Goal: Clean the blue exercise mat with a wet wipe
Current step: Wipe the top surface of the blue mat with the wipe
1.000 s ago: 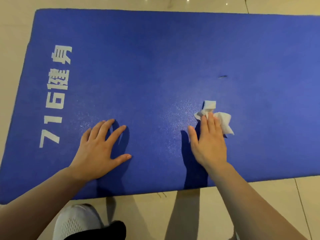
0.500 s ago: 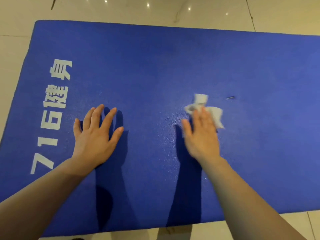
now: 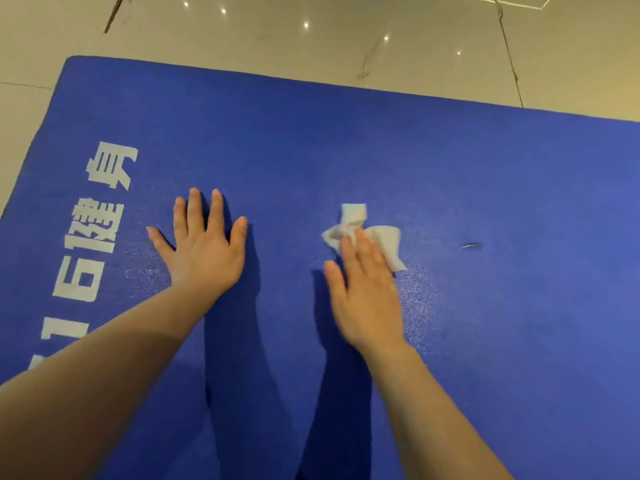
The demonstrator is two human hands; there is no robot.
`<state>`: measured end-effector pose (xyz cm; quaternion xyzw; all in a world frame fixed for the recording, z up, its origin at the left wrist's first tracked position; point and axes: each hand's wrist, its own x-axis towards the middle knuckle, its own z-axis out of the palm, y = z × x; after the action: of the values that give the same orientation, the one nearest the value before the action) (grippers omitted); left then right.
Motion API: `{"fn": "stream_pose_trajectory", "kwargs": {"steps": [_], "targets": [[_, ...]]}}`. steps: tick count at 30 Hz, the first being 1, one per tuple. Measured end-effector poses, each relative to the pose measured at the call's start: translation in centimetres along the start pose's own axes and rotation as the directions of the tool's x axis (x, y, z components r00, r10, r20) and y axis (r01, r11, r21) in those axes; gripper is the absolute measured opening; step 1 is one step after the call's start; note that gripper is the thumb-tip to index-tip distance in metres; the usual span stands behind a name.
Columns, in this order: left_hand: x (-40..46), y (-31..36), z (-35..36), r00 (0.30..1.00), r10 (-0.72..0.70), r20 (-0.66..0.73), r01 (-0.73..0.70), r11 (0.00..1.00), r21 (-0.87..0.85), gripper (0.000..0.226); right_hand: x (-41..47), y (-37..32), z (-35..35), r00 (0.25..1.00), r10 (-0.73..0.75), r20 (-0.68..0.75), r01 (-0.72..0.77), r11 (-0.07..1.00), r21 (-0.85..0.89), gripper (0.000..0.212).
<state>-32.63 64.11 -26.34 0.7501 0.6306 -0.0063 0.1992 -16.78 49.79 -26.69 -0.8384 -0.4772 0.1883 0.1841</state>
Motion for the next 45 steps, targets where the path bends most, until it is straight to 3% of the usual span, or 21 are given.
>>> {"fn": "stream_pose_trajectory", "kwargs": {"steps": [3,6,9,11,16,18,20,22,25,27,29,32,35,38,41,43,45], "targets": [[-0.5,-0.1,1.1,0.997,0.02,-0.07,-0.015,0.998,0.068,0.063,1.4,3.8,-2.5,0.953,0.277,-0.124,-0.273,0.961,0.053,0.063],[-0.9,0.0,1.6,0.989,0.021,-0.148,-0.009,0.997,0.083,0.063,1.4,3.7,-2.0,0.918,0.38,-0.114,-0.377,0.925,0.046,0.066],[-0.8,0.2,1.8,0.99,0.008,-0.144,0.006,0.995,0.097,0.063,0.9,-0.2,0.4,0.987,0.107,-0.116,-0.116,0.991,-0.067,0.075],[-0.7,0.2,1.9,0.99,-0.007,-0.144,0.023,0.994,0.109,0.062,0.8,-2.8,2.4,0.995,-0.076,-0.062,0.07,0.993,-0.097,0.072],[-0.6,0.3,2.0,0.989,-0.02,-0.147,0.041,0.989,0.143,0.07,4.0,-4.3,2.7,0.963,-0.26,0.066,0.266,0.959,-0.096,0.072],[-0.5,0.3,2.0,0.99,-0.028,-0.141,0.049,0.988,0.145,0.07,5.9,-2.1,1.3,0.984,-0.171,0.053,0.175,0.981,-0.081,0.077],[-0.6,0.2,2.0,0.986,-0.021,-0.164,0.042,0.991,0.129,0.07,7.4,0.5,-0.6,0.999,0.011,-0.041,-0.013,0.998,-0.069,0.079],[-0.8,0.3,2.0,0.983,-0.014,-0.182,0.037,0.992,0.123,0.069,8.7,2.3,-2.6,0.965,0.224,-0.133,-0.227,0.974,-0.011,0.073],[-0.8,0.4,2.1,0.98,-0.009,-0.196,0.035,0.991,0.126,0.068,9.9,1.7,-3.2,0.899,0.431,-0.075,-0.427,0.902,0.065,0.073],[-1.0,0.4,2.2,0.977,0.001,-0.215,0.027,0.992,0.127,0.067,9.7,-0.7,-2.0,0.948,0.315,-0.037,-0.316,0.949,-0.005,0.079],[-1.0,0.3,2.3,0.971,0.007,-0.237,0.024,0.992,0.128,0.066,9.5,-3.6,-0.2,0.998,0.043,0.037,-0.042,0.998,-0.041,0.085],[-0.6,0.4,2.4,0.968,0.018,-0.251,0.018,0.99,0.141,0.065,11.0,-6.1,0.7,0.935,-0.227,0.272,0.242,0.97,-0.023,0.083],[-0.6,0.2,2.4,0.968,0.017,-0.25,0.023,0.987,0.158,0.064,13.4,-4.9,-0.9,0.898,-0.283,0.337,0.312,0.949,-0.036,0.065],[-0.7,0.1,2.4,0.968,0.02,-0.249,0.021,0.987,0.16,0.065,15.1,-1.2,-3.6,0.981,-0.051,0.186,0.066,0.995,-0.077,0.065],[-0.6,0.1,2.3,0.965,0.026,-0.262,0.017,0.987,0.158,0.066,15.7,1.8,-5.1,0.973,0.224,0.05,-0.22,0.973,-0.065,0.069],[-0.5,0.1,2.3,0.962,0.021,-0.271,0.02,0.989,0.147,0.066,15.7,1.4,-4.8,0.964,0.263,0.035,-0.259,0.962,-0.093,0.075],[-0.4,0.1,2.2,0.96,0.021,-0.278,0.017,0.991,0.135,0.065,15.9,-0.7,-3.7,0.98,0.19,0.061,-0.182,0.976,-0.117,0.078]]}}
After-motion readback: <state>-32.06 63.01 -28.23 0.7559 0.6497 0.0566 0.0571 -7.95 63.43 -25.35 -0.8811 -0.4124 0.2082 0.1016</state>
